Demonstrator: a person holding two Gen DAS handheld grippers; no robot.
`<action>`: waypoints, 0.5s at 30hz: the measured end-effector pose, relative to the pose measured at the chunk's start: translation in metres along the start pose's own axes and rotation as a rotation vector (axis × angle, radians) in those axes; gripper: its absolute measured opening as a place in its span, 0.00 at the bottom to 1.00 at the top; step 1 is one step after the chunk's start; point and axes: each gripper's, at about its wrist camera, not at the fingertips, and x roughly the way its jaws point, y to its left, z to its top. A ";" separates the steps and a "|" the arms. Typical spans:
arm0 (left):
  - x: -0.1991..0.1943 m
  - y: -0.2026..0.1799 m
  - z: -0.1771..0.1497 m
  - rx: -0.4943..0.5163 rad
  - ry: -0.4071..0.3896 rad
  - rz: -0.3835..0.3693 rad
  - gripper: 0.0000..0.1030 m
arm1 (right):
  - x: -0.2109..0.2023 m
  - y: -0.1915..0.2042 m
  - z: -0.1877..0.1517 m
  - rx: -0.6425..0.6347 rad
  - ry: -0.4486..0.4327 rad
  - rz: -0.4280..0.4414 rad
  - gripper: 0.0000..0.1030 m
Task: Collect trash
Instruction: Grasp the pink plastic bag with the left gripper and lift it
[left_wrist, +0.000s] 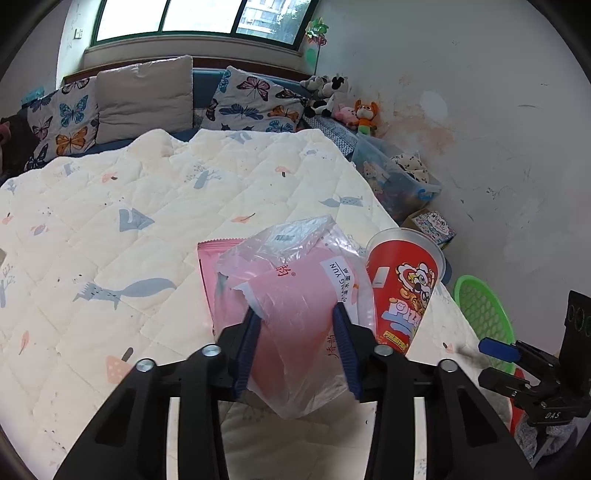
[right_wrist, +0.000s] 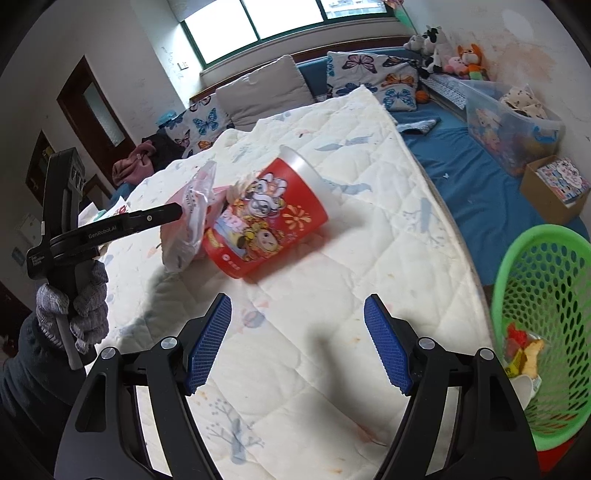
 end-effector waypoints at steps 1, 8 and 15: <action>-0.002 0.000 0.000 0.003 -0.002 -0.002 0.36 | 0.001 0.002 0.001 -0.001 0.000 0.002 0.72; -0.012 0.004 -0.004 -0.003 -0.011 0.012 0.56 | 0.006 0.008 0.001 -0.007 0.005 0.016 0.73; -0.021 0.009 -0.011 0.016 -0.032 0.042 0.79 | 0.011 0.009 -0.003 -0.002 0.016 0.023 0.74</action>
